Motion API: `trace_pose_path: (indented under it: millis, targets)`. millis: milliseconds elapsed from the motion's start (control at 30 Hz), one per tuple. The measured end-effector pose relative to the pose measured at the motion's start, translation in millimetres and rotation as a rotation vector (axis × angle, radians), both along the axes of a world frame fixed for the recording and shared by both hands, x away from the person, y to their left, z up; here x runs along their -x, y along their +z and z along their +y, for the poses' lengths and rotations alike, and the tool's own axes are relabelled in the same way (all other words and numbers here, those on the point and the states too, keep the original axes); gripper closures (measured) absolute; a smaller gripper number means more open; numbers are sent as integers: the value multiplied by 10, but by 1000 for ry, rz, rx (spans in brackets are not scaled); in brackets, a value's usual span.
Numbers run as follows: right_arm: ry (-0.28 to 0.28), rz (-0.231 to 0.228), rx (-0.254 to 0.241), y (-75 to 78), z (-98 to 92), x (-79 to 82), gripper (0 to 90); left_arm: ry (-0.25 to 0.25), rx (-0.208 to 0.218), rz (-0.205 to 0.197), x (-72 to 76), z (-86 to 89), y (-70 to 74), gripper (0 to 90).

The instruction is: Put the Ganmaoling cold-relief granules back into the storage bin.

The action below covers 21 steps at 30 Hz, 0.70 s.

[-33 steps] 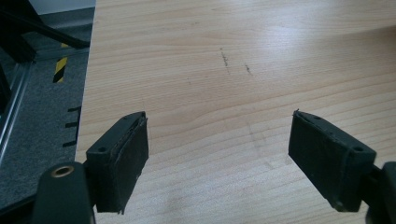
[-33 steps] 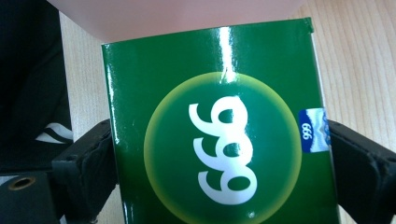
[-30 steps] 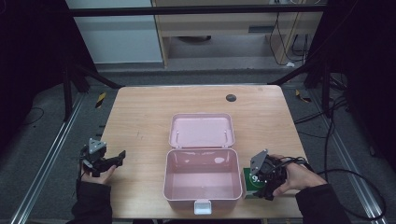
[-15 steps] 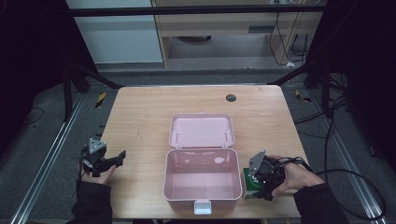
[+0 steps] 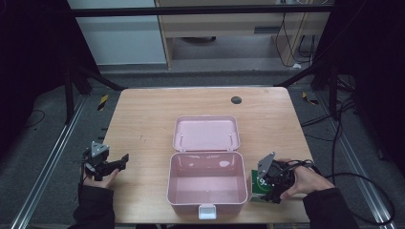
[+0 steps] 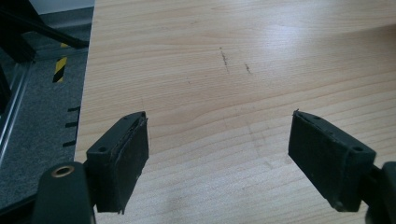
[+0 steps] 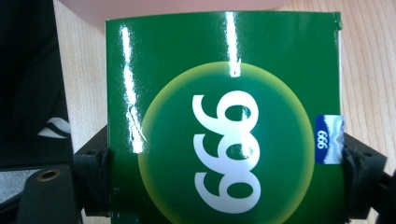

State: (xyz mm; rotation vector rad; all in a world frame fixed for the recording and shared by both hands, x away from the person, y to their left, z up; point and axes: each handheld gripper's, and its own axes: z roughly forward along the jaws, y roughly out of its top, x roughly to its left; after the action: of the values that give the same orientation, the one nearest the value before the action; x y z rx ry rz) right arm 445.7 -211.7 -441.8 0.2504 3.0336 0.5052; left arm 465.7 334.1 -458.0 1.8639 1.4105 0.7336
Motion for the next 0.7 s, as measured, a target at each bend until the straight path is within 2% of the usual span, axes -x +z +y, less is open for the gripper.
trace_pose_path:
  millis: [267,533,600,700]
  targets:
    - [-6,-17,-19,129,-74,43,163,-6,-2,6,-1,-11,0,199]
    - [-27,-56,-55,390,-175,69,163,-7,-5,9,-2,-13,-1,201]
    - [-28,-57,-57,412,-181,70,163,-7,-5,10,-2,-13,-1,201]
    - [-38,-69,-60,537,-208,82,163,-8,-6,12,-3,-14,-3,201]
